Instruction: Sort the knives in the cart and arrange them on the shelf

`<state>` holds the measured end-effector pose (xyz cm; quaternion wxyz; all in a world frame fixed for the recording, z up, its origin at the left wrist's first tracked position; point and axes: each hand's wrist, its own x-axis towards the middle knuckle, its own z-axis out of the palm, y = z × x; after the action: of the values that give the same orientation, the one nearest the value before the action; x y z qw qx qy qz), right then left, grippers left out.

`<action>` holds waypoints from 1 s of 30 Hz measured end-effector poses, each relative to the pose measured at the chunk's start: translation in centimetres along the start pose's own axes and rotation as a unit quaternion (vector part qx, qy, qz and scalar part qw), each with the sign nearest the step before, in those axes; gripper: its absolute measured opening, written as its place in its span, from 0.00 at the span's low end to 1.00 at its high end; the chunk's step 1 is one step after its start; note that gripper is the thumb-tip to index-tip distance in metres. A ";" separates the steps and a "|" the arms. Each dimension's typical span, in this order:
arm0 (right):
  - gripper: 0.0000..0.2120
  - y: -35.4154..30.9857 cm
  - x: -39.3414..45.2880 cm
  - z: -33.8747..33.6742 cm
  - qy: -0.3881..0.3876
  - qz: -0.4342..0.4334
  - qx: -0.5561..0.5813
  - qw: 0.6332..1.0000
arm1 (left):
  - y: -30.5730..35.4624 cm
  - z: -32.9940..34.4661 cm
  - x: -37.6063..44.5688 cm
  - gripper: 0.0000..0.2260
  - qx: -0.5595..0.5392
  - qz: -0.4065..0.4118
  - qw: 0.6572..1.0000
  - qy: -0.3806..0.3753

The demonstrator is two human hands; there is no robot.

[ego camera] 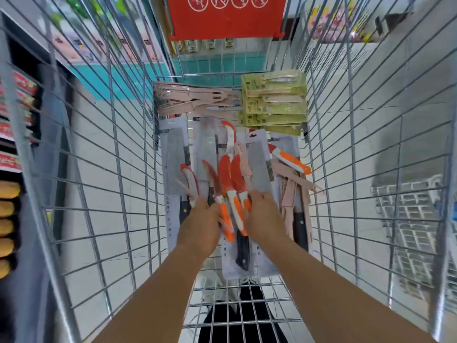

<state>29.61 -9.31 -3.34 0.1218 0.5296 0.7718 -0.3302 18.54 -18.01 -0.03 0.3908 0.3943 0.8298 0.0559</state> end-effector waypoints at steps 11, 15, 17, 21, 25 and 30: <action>0.11 -1.0 -0.3 0.1 -0.007 -0.055 0.000 0.998 | -1.4 1.1 0.6 0.03 -0.191 -0.171 0.953 0.159; 0.21 -0.3 1.1 -1.2 0.058 0.007 0.023 0.998 | -0.8 0.3 0.1 0.06 -0.258 -0.173 0.931 0.193; 0.23 -0.6 1.9 -1.2 0.033 0.006 0.000 0.999 | -0.7 0.4 0.5 0.12 -0.266 -0.157 0.930 0.197; 0.21 -1.5 2.7 -0.8 0.034 -0.009 -0.064 0.997 | -0.3 0.6 1.7 0.04 -0.264 -0.121 0.941 0.171; 0.18 -1.4 2.6 -0.8 0.015 -0.014 -0.079 0.997 | 1.3 0.0 1.9 0.05 -0.303 -0.115 0.937 0.128; 0.12 -0.7 2.5 -1.4 0.036 0.062 0.079 0.994 | 4.6 -0.2 2.0 0.11 -0.356 -0.103 0.927 0.066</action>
<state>28.22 -6.71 -3.33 0.0725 0.5961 0.7126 -0.3629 20.48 -13.41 0.72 0.4538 0.1372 0.8152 0.3328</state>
